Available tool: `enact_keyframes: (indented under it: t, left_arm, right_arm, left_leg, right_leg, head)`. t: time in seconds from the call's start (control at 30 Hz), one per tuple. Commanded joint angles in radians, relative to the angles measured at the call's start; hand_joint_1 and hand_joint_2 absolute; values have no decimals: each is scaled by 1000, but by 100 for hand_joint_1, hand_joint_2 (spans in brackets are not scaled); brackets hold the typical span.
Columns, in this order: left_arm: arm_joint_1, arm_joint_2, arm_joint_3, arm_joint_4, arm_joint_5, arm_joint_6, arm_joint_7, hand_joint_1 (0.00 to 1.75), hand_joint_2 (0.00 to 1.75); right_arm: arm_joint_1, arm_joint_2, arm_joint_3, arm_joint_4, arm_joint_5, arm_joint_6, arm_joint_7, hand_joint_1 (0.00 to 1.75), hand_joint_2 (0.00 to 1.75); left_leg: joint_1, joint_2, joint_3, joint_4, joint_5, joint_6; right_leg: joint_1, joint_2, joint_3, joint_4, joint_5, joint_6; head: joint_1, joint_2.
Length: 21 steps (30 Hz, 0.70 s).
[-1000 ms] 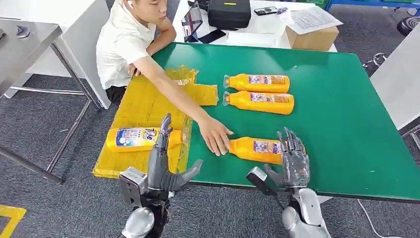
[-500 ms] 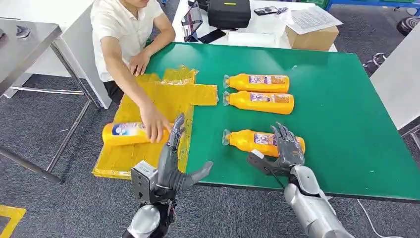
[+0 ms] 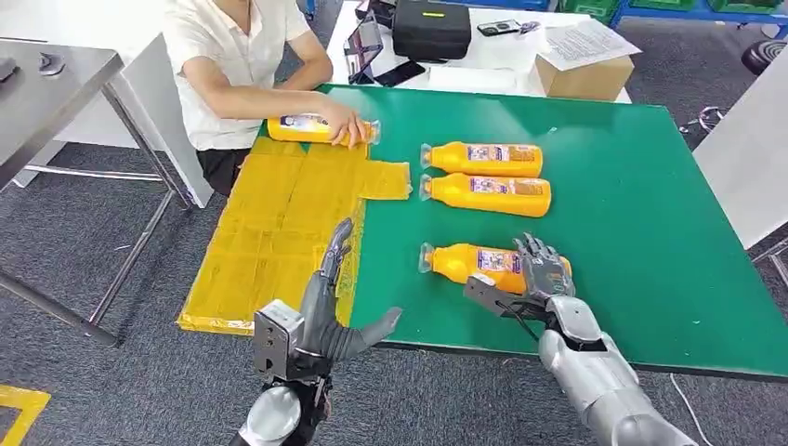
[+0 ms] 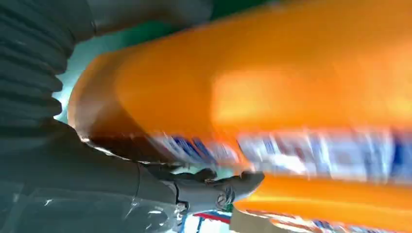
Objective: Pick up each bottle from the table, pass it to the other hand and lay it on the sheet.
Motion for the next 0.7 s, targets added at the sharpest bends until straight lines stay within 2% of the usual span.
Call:
enact_keyframes:
  t: [0.03,0.1,0.17,0.23,0.27,0.33,0.37,0.47,0.53,0.57,0.63,0.7]
  left_arm:
    - [-6,20,16,5,4,-23,26,0,175]
    - [-7,20,15,5,13,-38,28,0,175]
    - [-16,21,14,14,31,-57,26,0,175]
    - [-23,20,13,28,36,-61,23,0,175]
    - [-36,26,2,44,71,-87,7,0,175]
    - [-43,27,-5,51,78,-86,0,0,175]
    - [-43,26,-4,50,82,-82,-3,0,175]
    - [-41,12,13,53,103,-39,-13,0,175]
    - [-43,14,9,57,104,-35,-14,0,175]
    - [-39,1,28,66,127,-3,0,0,175]
    - [-54,-13,59,146,299,6,119,0,175]
    - [-78,2,44,208,344,-11,82,0,175]
  right_arm:
    - [74,-68,54,-24,4,59,36,175,175]
    - [90,-85,39,-64,-43,69,-13,175,175]
    - [102,-96,11,-92,-172,163,-143,175,175]
    - [114,-96,-2,-106,-221,191,-186,175,175]
    - [149,-92,-49,-139,-420,332,-310,175,175]
    - [165,-105,-5,-157,-404,280,-304,175,175]
    - [176,-92,-15,-170,-453,288,-336,175,175]
    - [218,-29,-43,-259,-579,287,-413,175,175]
    - [226,-22,-36,-285,-584,284,-397,175,175]
    - [239,-7,-43,-318,-620,283,-422,175,175]
    - [246,56,-46,-397,-694,280,-500,175,175]
    - [230,77,-11,-425,-703,271,-450,175,175]
  left_leg:
    - [1,-3,-1,-2,2,-2]
    - [1,-3,0,-2,1,-2]
    - [1,-4,0,-1,1,-1]
    - [1,-5,-1,-2,2,-2]
    - [1,-4,0,-1,1,-1]
    - [1,-4,1,-1,1,-1]
    - [1,-6,1,-2,1,-2]
    - [2,1,3,-2,-1,-2]
    - [3,6,3,-2,-1,-3]
    - [3,7,3,-1,-2,-3]
    - [3,8,3,-1,-2,-3]
    - [3,9,3,-3,-1,-4]
  right_leg:
    - [1,-2,1,-2,1,-2]
    - [1,-3,4,-2,1,-2]
    - [1,-4,5,-2,0,-1]
    - [1,-5,6,-3,1,-2]
    - [1,-4,6,-2,0,-1]
    - [1,-4,7,-2,0,-1]
    - [2,-6,8,-4,0,-2]
    - [2,1,8,-4,1,-2]
    - [3,4,7,-4,2,-3]
    - [3,5,6,-3,2,-2]
    - [3,7,5,-3,2,-2]
    - [3,8,4,-3,3,-4]
  head:
    - [0,0]
    - [0,0]
    - [0,0]
    - [0,0]
    - [0,0]
    - [0,0]
    - [0,0]
    - [0,0]
    - [0,0]
    - [0,0]
    - [0,0]
    - [0,0]
